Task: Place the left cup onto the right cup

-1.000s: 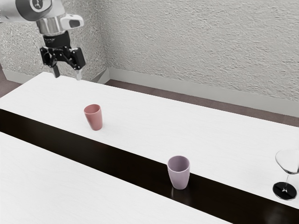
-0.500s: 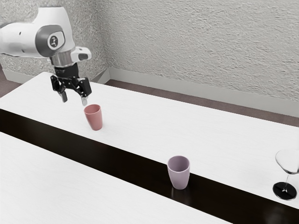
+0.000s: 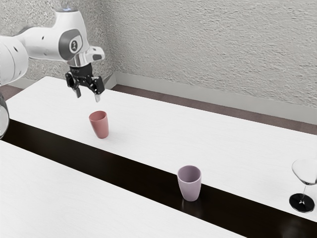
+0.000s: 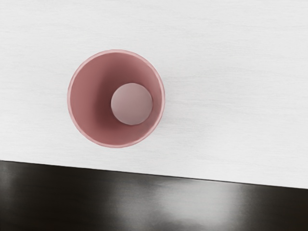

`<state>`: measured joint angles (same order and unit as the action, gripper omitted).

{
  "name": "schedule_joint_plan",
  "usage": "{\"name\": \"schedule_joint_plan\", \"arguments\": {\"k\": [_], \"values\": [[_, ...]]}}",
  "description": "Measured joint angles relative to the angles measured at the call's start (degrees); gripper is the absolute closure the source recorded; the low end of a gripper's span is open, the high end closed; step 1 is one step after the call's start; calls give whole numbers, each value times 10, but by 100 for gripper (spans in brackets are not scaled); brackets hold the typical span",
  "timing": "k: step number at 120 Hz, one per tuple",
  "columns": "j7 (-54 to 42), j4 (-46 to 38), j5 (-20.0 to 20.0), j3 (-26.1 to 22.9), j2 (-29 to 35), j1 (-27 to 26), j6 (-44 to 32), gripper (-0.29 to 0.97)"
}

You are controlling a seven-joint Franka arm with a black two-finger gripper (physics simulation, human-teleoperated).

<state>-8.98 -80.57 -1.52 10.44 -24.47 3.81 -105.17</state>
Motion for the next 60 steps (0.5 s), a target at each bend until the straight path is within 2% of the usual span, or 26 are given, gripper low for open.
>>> {"name": "schedule_joint_plan", "arguments": {"k": [60], "values": [[-47, 98, -11, -8, -138, 25, -6, 3]]}}
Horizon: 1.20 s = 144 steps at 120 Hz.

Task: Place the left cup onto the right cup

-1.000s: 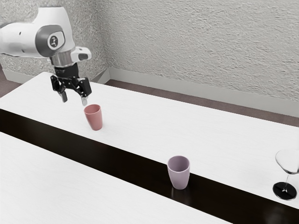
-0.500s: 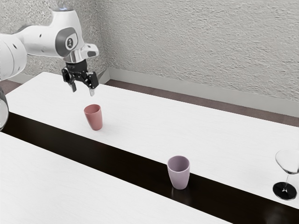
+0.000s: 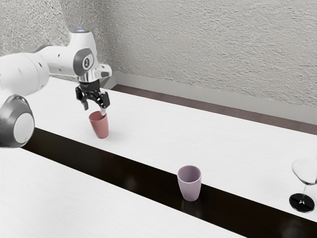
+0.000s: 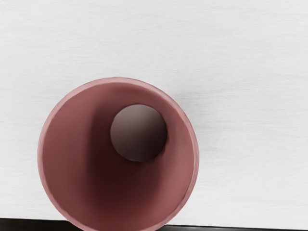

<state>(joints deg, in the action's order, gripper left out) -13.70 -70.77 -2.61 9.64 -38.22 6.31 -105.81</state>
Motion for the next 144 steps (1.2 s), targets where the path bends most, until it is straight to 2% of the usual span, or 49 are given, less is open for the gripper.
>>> {"name": "schedule_joint_plan", "arguments": {"k": [59, 125, 144], "values": [[-21, 67, -1, -17, -55, 12, 1, 3], [-26, 75, -4, -32, -91, 11, 0, 3], [-19, 75, -9, -31, -93, 11, 1, 13]]}}
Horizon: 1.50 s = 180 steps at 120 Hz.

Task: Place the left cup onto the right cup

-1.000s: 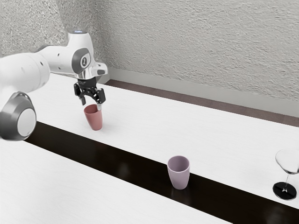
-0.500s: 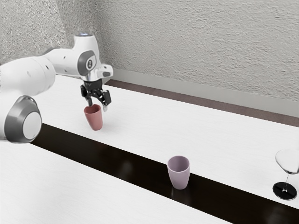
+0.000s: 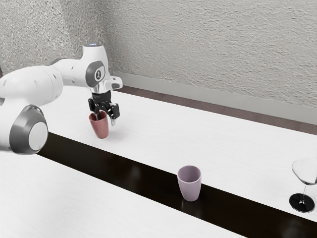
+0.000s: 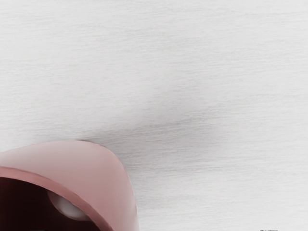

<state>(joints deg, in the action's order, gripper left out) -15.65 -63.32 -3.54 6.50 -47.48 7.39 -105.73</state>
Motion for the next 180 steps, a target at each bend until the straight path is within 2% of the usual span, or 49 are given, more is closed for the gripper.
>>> {"name": "schedule_joint_plan", "arguments": {"k": [51, 69, 97, 118, 156, 180], "values": [[11, -1, -2, 8, 0, 1, 0, 61], [13, -1, -2, 9, 0, 0, 0, 71], [16, -5, 3, 15, 20, -8, -2, 77], [18, -20, 6, 32, 65, -35, 1, 78], [22, -65, 9, 58, 153, -117, 20, 78], [23, -88, 8, 79, 195, -194, 27, 79]]}}
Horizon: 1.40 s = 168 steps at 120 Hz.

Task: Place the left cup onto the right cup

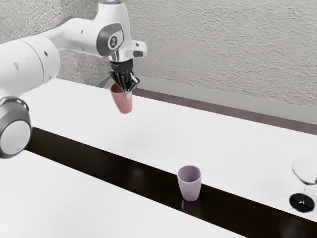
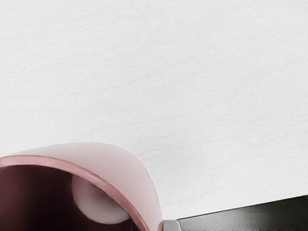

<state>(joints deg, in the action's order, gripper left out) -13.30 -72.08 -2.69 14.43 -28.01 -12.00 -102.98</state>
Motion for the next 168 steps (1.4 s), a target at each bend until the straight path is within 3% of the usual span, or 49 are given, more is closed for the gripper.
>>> {"name": "schedule_joint_plan", "arguments": {"k": [40, 88, 121, 168], "values": [[2, -89, -1, 4, 77, -86, -4, 79], [5, -90, -4, 3, 81, -189, -10, 79], [8, -143, -6, 1, 108, -244, -34, 79], [14, -223, -2, -9, 131, -269, -66, 79]]}}
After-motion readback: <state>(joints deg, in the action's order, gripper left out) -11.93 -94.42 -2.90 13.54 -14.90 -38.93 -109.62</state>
